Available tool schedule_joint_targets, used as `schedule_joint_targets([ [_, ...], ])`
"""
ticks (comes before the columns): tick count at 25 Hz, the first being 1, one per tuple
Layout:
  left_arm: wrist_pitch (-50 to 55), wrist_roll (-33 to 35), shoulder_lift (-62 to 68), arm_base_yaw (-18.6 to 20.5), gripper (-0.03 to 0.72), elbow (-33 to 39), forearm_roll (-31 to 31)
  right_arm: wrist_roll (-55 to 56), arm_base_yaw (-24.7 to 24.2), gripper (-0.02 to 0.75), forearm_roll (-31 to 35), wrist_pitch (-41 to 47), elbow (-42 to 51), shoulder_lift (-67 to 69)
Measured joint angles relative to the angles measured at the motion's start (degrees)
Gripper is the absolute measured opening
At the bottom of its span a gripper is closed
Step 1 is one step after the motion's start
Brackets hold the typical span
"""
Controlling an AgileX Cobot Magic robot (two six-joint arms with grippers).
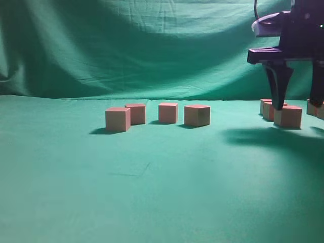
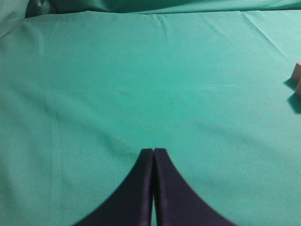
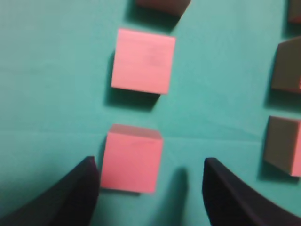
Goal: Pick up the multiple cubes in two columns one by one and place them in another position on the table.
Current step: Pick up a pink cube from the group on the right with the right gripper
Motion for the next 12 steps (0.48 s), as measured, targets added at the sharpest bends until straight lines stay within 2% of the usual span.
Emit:
schedule_joint_targets([
  [12, 0.0, 0.0, 0.0, 0.0, 0.0, 0.0, 0.0, -0.1, 0.0, 0.435, 1.9, -3.7, -0.1, 4.1],
])
